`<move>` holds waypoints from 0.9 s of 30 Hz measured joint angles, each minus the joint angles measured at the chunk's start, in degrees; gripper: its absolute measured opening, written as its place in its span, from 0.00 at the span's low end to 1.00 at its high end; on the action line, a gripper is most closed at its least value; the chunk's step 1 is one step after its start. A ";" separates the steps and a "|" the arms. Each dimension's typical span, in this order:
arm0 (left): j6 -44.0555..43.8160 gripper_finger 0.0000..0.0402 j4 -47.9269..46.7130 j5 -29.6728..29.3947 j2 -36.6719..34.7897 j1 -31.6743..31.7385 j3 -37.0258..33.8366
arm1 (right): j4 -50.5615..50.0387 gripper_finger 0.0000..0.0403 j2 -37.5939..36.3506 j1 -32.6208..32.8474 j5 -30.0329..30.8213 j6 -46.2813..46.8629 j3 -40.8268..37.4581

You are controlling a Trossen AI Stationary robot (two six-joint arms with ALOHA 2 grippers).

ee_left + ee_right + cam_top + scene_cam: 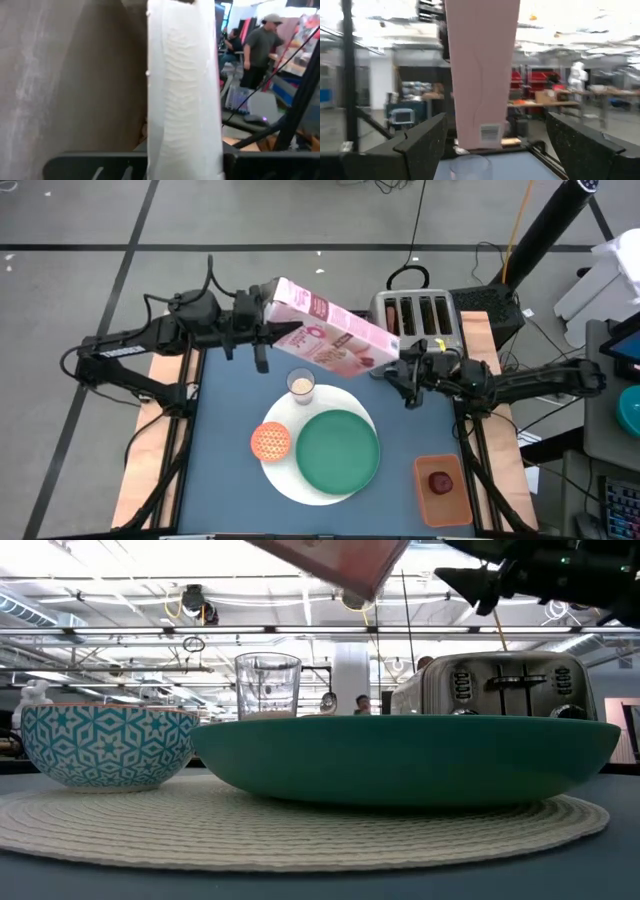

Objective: Arrange a breakfast setting
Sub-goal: Pour the cereal from the cereal box into the orange bowl

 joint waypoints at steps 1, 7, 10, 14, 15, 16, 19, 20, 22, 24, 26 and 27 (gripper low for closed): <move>0.00 0.01 -0.10 0.08 0.08 -0.21 0.00 | 1.76 0.82 1.07 0.00 0.02 -0.02 0.03; 0.08 0.01 0.72 -0.17 1.06 -1.40 0.00 | 5.56 0.82 6.64 0.00 -0.13 -0.01 1.99; -0.02 0.01 2.15 -0.21 1.62 -1.72 0.00 | 5.54 0.82 9.55 -0.03 -3.47 -1.20 4.55; 0.03 0.01 1.68 0.05 1.72 -1.75 -0.02 | 5.55 0.82 12.77 -0.02 -5.50 -1.75 7.81; 0.04 0.01 2.09 0.53 1.72 -1.75 -0.02 | 5.47 0.82 13.45 -0.02 -5.49 -1.74 8.43; -0.01 0.01 2.35 0.73 1.71 -1.75 -0.02 | 5.44 0.82 14.14 -0.03 -5.49 -1.75 9.09; -0.04 0.01 2.40 0.73 1.59 -2.06 -0.02 | 5.37 0.82 16.06 -0.04 -5.49 -1.73 10.89; -0.04 0.01 2.40 0.73 1.62 -2.15 -0.02 | 5.36 0.82 16.76 -0.04 -5.56 -1.75 11.58; -0.04 0.01 2.14 0.75 1.65 -2.31 -0.02 | 5.39 0.82 18.24 -0.02 -5.73 -1.75 12.86; 0.05 0.01 2.14 0.80 1.66 -2.56 -0.02 | 5.20 0.82 19.78 -0.02 -5.88 -1.74 14.22; 0.11 0.01 2.29 0.82 1.66 -2.72 -0.02 | 5.14 0.82 21.26 -0.02 -5.84 -1.74 15.23; 0.10 0.01 2.29 0.82 1.65 -2.71 -0.02 | 5.15 0.82 21.98 -0.02 -5.84 -1.74 15.77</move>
